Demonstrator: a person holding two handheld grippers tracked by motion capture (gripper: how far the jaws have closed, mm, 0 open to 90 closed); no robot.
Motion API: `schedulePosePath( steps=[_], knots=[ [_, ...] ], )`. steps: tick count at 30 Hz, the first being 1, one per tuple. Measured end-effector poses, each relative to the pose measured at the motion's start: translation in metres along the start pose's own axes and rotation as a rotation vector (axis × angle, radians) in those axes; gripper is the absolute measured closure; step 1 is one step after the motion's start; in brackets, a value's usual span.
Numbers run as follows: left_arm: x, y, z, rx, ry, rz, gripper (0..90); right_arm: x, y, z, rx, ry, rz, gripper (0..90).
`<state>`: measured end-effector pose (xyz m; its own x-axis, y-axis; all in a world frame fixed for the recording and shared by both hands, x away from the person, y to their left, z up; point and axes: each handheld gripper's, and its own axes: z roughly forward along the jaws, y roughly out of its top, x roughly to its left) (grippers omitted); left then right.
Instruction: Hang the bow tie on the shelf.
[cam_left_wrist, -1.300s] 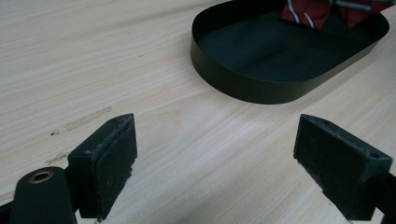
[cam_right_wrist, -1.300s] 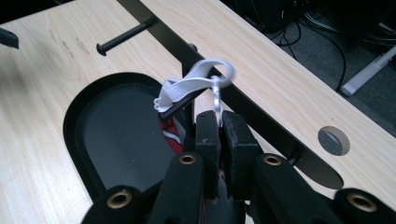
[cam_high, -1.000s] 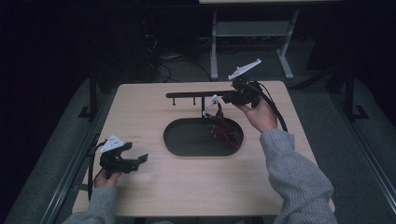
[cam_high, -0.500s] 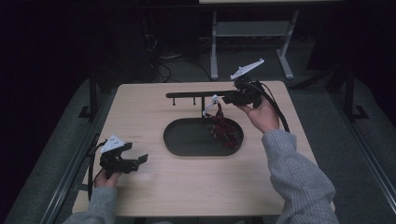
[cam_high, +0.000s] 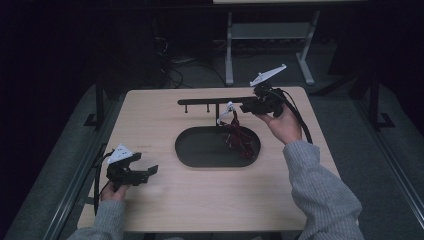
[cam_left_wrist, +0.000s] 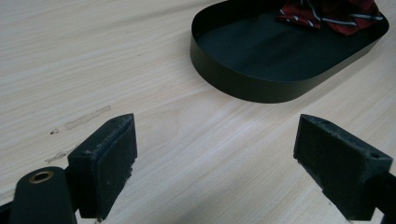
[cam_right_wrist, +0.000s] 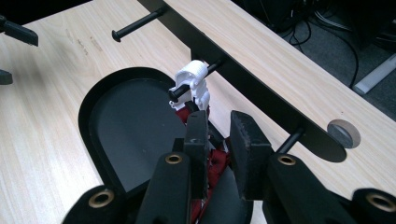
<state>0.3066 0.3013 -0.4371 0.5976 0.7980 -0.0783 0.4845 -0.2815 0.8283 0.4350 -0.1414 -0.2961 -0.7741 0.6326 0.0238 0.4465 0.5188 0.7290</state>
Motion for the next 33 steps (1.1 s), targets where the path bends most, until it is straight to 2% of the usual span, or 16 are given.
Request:
schedulePosePath(
  steps=[10, 21, 33],
  knots=[
    [0.0, 0.0, 0.0, -0.004, -0.002, 0.003, 13.0, 0.001, -0.002, -0.006, -0.007, 0.006, -0.017, 70.7],
    [0.0, -0.001, 0.0, 0.003, -0.002, 0.005, 13.0, 0.003, -0.008, -0.005, -0.001, 0.019, -0.01, 67.6],
    [-0.001, -0.003, -0.002, 0.004, -0.007, -0.017, 13.0, 0.01, -0.013, -0.013, -0.007, 0.009, -0.012, 64.8]
  ],
)
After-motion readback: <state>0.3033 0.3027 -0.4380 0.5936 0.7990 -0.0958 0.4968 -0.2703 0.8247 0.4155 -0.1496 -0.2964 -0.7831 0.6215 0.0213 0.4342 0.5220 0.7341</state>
